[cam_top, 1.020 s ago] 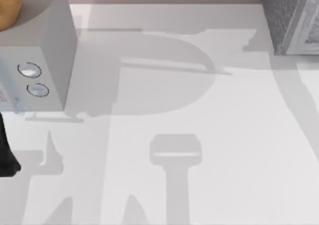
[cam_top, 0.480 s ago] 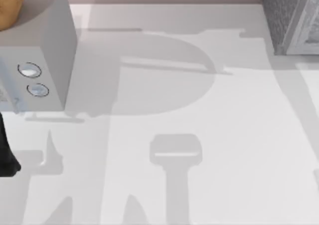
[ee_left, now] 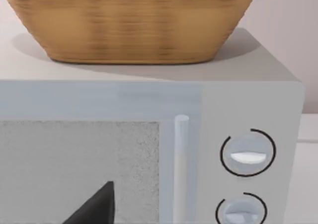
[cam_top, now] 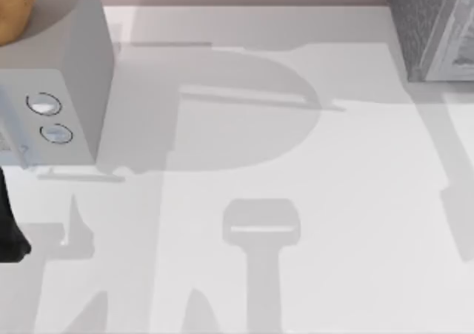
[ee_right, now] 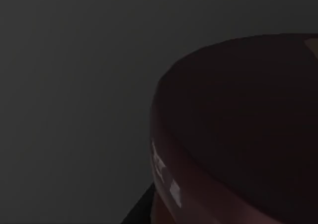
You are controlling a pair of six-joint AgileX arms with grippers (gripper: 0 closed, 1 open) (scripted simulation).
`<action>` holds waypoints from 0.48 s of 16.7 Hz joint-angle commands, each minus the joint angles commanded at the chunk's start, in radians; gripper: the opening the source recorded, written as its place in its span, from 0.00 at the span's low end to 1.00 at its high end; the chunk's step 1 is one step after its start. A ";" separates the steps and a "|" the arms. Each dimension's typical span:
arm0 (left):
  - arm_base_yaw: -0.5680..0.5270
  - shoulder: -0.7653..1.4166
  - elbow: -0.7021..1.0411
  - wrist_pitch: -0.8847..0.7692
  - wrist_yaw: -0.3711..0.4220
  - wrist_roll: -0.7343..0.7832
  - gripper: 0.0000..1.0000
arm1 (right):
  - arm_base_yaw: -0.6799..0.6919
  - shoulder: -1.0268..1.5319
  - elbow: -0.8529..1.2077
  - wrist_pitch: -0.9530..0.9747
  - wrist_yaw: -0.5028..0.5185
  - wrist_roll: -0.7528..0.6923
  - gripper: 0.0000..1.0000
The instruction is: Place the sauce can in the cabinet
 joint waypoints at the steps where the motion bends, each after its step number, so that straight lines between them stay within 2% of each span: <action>1: 0.000 0.000 0.000 0.000 0.000 0.000 1.00 | -0.001 0.001 0.001 0.000 -0.001 0.000 0.00; 4: 0.000 0.000 0.000 0.000 0.000 0.000 1.00 | -0.001 0.001 0.001 0.000 -0.001 0.000 0.00; 8: 0.000 0.000 0.000 0.000 0.000 0.000 1.00 | -0.001 0.001 0.001 0.000 -0.001 0.000 0.30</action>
